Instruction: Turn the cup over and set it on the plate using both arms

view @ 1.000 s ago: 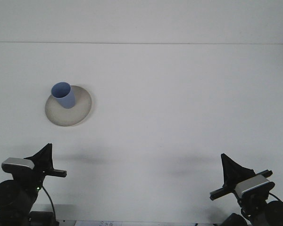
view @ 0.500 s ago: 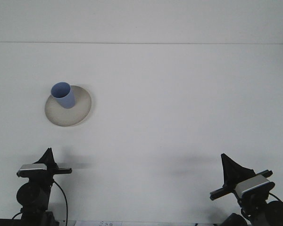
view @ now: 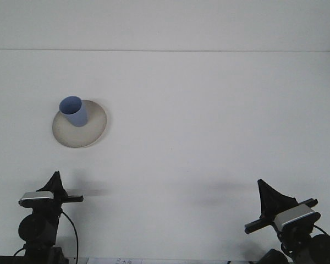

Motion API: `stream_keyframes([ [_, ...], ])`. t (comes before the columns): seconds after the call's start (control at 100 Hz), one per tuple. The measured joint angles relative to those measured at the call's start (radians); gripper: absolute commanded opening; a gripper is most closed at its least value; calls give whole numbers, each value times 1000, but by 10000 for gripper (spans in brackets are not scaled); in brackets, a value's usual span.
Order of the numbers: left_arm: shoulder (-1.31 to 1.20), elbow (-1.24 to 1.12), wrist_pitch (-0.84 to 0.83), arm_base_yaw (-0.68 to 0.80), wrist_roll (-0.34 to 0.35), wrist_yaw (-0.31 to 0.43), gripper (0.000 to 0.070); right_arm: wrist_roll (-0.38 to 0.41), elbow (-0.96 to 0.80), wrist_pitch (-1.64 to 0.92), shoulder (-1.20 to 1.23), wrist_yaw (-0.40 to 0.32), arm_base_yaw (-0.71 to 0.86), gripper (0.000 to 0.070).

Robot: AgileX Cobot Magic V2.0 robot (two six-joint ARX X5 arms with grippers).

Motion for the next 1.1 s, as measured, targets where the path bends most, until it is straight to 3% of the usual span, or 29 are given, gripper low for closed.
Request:
stream_keyframes([
  [0.51,0,0,0,0,0,0,15,-1,0,0,0,0,0,6],
  [0.65,0,0,0,0,0,0,15,-49,-5,4,-3,-11,-64,5],
  [0.86,0,0,0,0,0,0,15,-70,-175,102,-77,-168,-410,6],
  [1.02,0,0,0,0,0,0,15,-61,-378,249,-158,-341,-663,6],
  [1.1,0,0,-1,0,0,0,15,-54,-463,331,-156,-367,-706,6],
])
